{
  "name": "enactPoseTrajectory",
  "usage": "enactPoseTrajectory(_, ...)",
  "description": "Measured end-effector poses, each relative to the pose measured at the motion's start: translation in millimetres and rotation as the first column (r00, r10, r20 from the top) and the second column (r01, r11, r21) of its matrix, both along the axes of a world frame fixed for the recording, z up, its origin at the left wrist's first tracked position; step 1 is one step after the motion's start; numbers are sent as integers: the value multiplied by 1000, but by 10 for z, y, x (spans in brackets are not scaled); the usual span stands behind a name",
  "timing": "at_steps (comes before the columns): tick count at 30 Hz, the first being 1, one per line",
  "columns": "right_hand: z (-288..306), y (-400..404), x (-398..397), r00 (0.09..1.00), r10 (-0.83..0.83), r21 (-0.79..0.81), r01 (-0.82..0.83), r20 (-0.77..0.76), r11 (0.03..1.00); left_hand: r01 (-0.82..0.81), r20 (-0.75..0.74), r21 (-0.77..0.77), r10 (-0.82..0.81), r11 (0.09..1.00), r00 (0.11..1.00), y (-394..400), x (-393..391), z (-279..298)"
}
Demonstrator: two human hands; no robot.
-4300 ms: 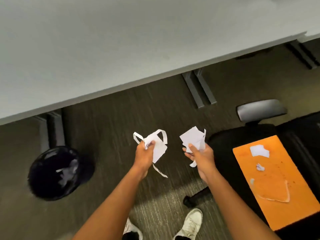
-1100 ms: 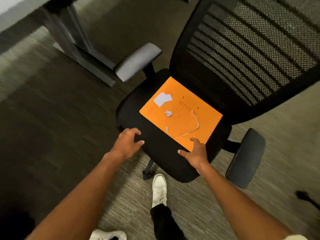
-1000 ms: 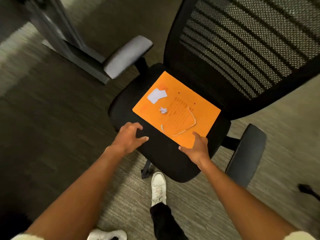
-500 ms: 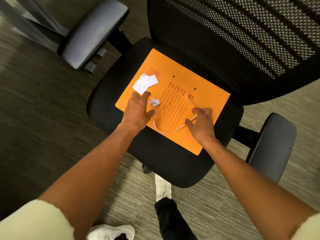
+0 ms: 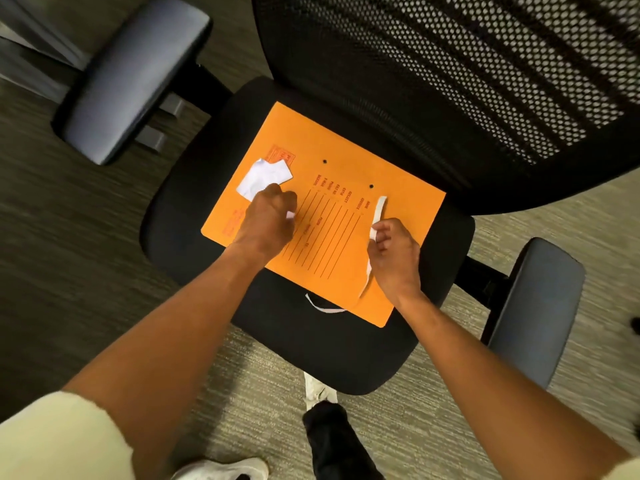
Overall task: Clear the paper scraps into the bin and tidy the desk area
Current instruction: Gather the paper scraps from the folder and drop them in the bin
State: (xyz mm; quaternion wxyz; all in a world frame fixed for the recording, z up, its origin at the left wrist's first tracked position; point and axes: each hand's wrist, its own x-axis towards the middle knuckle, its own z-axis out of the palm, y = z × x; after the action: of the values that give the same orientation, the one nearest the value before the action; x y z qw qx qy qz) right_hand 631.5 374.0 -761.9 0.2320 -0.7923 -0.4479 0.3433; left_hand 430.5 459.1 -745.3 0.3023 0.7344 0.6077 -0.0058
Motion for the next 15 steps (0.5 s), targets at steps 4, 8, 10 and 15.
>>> enactPoseTrajectory(4,-27,-5,-1,996,-57,-7,56,-63,998,-154,80,128,145,980,986,194,-23,102)
enactPoseTrajectory(8,-33,0,-7,991,-92,-13,91,-96,996,-276,-12,190,283,942,959,404,-35,107)
enactPoseTrajectory(10,-46,7,-5,988,-105,-13,104,-110,994,-261,-107,179,282,949,953,456,-37,59)
enactPoseTrajectory(15,-101,27,20,986,-118,-33,114,-121,993,-246,-332,149,282,958,900,495,-24,-104)
